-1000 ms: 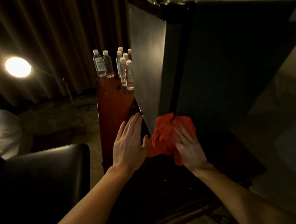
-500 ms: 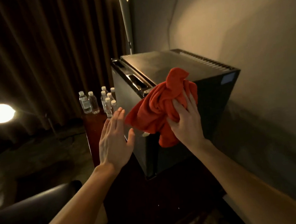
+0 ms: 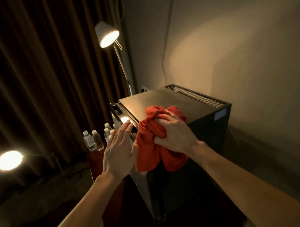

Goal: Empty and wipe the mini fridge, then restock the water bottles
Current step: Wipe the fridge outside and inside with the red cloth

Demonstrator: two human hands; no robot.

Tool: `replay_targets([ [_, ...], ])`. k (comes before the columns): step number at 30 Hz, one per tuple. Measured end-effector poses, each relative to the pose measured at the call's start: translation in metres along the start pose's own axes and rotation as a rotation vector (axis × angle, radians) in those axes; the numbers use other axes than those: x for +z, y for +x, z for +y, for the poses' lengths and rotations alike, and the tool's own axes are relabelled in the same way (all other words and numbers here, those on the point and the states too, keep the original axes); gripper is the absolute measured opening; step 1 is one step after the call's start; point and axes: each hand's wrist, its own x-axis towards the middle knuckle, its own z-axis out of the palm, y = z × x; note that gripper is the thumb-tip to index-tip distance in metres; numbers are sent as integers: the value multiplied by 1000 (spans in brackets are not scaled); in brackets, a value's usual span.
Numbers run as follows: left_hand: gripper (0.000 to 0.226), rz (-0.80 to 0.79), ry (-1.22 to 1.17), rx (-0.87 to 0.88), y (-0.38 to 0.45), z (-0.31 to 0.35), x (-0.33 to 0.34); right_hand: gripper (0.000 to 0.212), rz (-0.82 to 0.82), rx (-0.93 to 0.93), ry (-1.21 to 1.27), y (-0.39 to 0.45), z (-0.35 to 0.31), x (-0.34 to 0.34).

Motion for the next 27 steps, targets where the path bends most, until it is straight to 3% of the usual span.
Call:
replay_targets([
  [11, 60, -68, 22, 41, 65, -30, 13, 49, -58, 433, -146, 77, 39, -11],
  [19, 58, -195, -28, 86, 118, -79, 32, 54, -27, 480, -232, 105, 30, 7],
  [22, 59, -239, -70, 173, 145, -91, 43, 48, -22, 531, -203, 102, 24, 13],
  [27, 59, -282, -109, 330, 174, -95, 53, 60, -92, 653, -260, 96, -1, 17],
])
